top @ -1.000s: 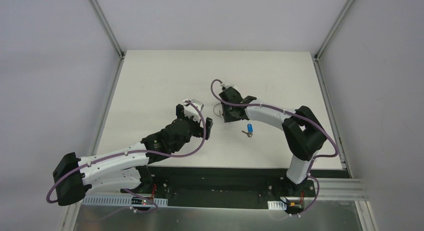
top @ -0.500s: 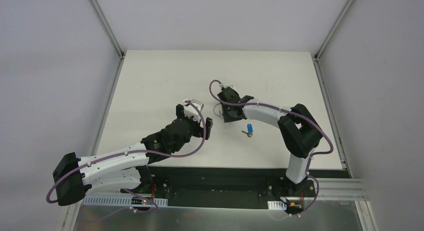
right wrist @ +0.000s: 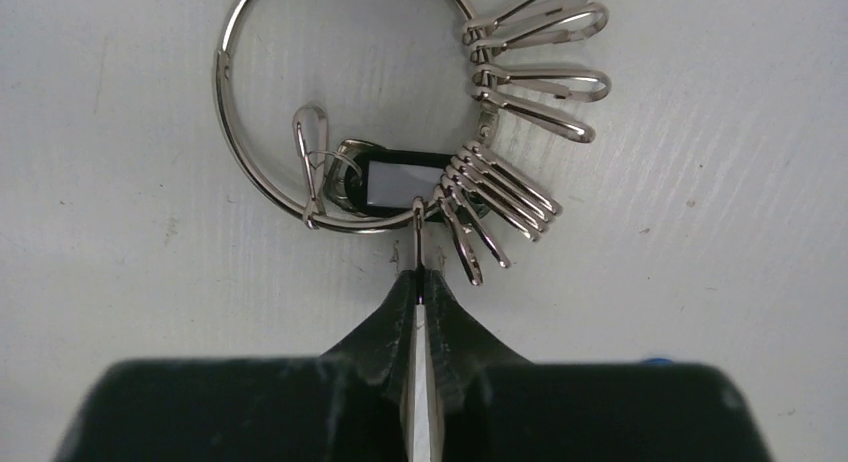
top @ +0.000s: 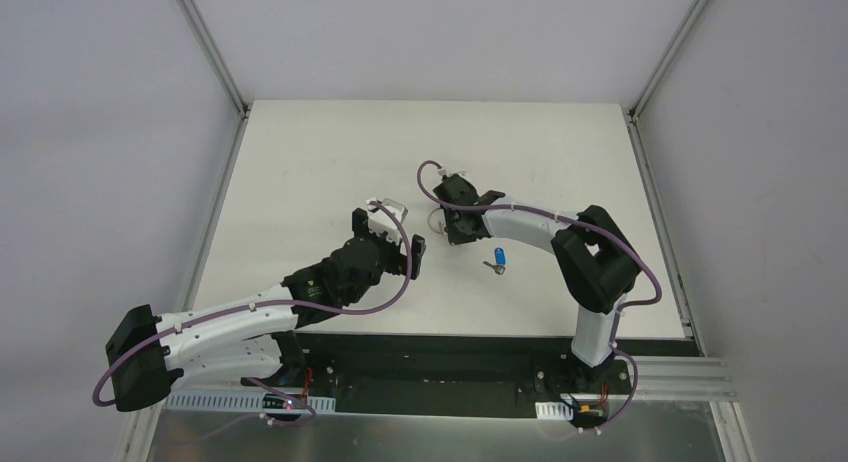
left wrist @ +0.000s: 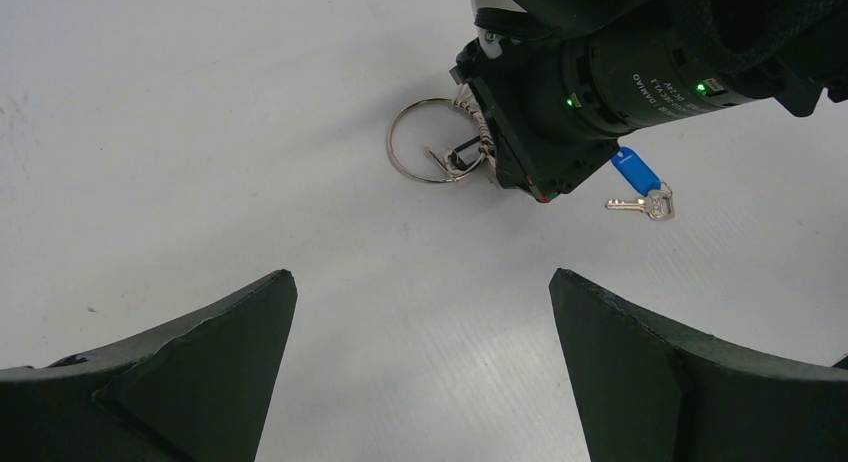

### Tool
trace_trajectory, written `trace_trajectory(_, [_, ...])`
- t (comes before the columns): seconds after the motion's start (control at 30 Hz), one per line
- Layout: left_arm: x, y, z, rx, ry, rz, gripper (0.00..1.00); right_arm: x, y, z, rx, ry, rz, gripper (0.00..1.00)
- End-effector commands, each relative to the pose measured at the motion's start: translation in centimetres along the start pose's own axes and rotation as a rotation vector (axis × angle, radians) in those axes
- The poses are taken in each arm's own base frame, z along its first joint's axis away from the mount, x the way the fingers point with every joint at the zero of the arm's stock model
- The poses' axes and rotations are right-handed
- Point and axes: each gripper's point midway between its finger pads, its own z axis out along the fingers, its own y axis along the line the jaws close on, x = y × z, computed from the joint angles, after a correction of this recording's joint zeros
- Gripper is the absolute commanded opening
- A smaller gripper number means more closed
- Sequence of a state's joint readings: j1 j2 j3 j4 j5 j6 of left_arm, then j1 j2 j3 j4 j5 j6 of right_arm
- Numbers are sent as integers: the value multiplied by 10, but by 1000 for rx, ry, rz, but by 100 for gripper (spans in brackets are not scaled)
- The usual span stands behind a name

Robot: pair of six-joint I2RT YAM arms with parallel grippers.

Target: Put the keys on the keyring

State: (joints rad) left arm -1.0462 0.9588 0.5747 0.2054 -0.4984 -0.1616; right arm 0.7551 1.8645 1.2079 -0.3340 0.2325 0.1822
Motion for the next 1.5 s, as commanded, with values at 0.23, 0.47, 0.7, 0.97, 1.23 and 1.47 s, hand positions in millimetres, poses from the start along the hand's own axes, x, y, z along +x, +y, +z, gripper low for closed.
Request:
trace_trajectory(0.23, [-14,-1,-2,13,-53,-36,100,-11,3,-41,-32,-53,14,0])
trace_trajectory(0.47, [-19,-4,-7,44,-70,-43,100,-4,15,-82,-135,-25,3,0])
trace_trajectory(0.7, [-27,-7,-17,96,-113,-48,100,-6,18,-122,-173,-3,-15,0])
trace_trajectory(0.97, [-35,-21,-32,235,-203,-12,100,5,32,-181,-301,120,-45,0])
trace_trajectory(1.23, [-36,-41,-43,377,-274,28,100,14,42,-238,-408,215,-49,0])
trace_trajectory(1.47, [-41,-53,-53,467,-338,51,100,22,51,-264,-434,285,-66,0])
